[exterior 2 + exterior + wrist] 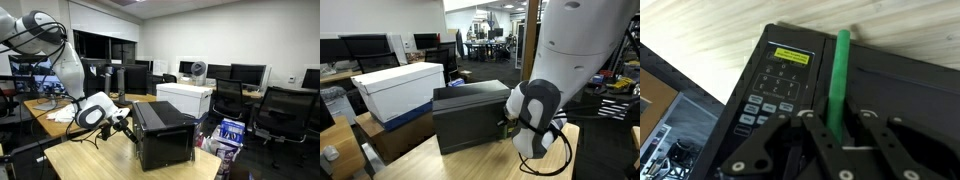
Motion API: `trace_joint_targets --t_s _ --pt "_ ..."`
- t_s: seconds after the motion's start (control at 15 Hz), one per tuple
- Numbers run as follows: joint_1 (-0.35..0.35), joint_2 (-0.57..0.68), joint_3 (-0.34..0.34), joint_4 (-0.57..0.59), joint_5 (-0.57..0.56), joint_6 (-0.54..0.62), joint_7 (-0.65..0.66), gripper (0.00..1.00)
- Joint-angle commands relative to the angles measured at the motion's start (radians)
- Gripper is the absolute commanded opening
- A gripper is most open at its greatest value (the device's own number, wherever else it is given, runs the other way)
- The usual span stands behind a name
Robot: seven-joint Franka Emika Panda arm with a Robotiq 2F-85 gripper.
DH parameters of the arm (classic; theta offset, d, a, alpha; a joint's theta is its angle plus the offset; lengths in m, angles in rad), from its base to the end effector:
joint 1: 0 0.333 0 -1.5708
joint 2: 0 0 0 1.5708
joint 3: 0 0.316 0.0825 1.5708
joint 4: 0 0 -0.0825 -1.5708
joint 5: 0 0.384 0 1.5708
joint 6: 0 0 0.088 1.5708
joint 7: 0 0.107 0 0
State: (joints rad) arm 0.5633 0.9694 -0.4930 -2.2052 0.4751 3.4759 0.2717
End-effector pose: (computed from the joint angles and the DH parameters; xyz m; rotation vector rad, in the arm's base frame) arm 0.5286 -0.0366 0.0578 2.6563 -0.5565 0.7713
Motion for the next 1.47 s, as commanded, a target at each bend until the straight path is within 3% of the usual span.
trace_joint_targets --t_s 0.0,0.2,0.4,0.6,0.87,0.93,1.0,1.07,1.13,1.27,1.4 --pt "0.113 -0.036 0.057 -0.103 0.070 0.001 -0.024 0.07" --pt "0.198 -0.035 0.031 -0.115 0.098 -0.025 0.001 0.07" --pt "0.245 -0.053 0.048 -0.117 0.162 -0.053 -0.028 0.07" --pt "0.356 -0.032 0.015 -0.112 0.228 -0.081 0.015 0.07" --pt "0.519 -0.064 0.043 -0.154 0.284 -0.080 0.025 0.06" --pt "0.598 -0.056 0.025 -0.148 0.312 -0.119 0.022 0.45" --pt "0.714 -0.015 -0.027 -0.119 0.361 -0.213 0.039 0.49" --pt "0.798 0.022 -0.108 -0.084 0.349 -0.375 0.091 0.63" --pt "0.837 0.021 -0.157 -0.081 0.309 -0.478 0.125 0.72" --pt "0.872 0.009 -0.212 -0.069 0.249 -0.626 0.159 0.86" --pt "0.802 -0.083 -0.202 -0.078 0.038 -0.683 0.242 0.99"
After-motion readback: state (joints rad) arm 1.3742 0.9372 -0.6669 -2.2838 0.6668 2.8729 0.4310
